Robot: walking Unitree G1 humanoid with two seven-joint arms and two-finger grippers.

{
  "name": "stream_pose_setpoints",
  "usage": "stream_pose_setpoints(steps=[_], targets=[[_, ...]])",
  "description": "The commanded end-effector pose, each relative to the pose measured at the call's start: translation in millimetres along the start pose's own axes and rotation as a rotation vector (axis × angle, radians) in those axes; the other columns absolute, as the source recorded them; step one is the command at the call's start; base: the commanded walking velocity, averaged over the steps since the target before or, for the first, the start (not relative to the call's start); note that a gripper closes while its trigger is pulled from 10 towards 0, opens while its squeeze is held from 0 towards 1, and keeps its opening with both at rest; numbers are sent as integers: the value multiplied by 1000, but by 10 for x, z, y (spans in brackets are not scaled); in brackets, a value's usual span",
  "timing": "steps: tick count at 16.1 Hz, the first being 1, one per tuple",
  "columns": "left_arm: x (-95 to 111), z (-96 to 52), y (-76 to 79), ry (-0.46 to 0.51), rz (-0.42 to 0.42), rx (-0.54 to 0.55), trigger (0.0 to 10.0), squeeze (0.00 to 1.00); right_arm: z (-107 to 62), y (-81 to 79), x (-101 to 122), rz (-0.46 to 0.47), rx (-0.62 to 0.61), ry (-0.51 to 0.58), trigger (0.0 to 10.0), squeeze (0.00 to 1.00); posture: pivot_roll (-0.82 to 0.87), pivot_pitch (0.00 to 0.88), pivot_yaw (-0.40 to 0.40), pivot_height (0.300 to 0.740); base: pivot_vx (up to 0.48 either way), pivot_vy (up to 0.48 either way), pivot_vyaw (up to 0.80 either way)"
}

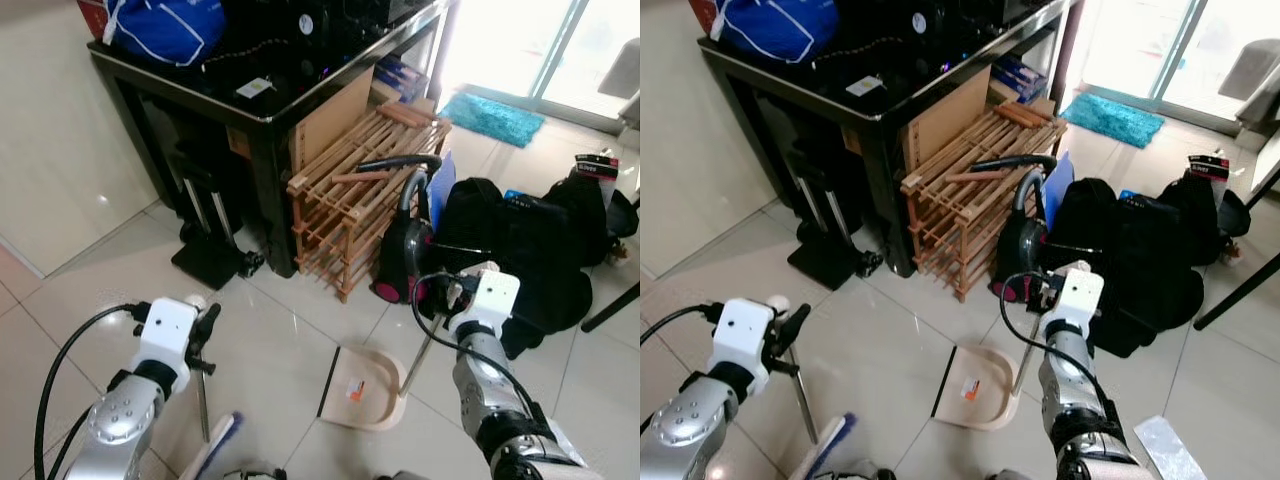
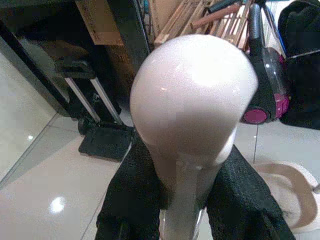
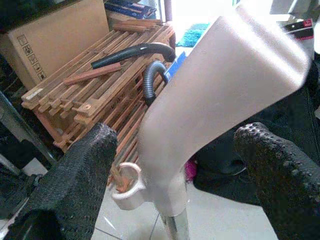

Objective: Sweep floor

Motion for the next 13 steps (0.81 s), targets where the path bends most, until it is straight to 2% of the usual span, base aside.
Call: stream_pose_setpoints(steps=[1,4,13], targets=[[45,-31,2,9,12,0,10000,0,38,8,31,12,-4,-7,10000,0,119,108,33,740,0,0,0],[22,-93,17,-6,12,8,10000,0,75,37,60,-9,-14,-13,10000,0,130,119,28,740,0,0,0],[22,-234,56,-41,34,1,10000,0,87,50,59,21,-28,-18,10000,0,159,160,48,740,0,0,0]])
Point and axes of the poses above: a point about 5 cm out from each wrist's last joint towards the gripper, its own z axis pointing out of the wrist towards the gripper, its own x axis along the axis of the wrist's last joint, y = z × x, the point moved 1 cm from there along z, pointing out of the wrist towards the gripper, and after that the axes turned 9 degrees about -z, right-handed, at the moved point
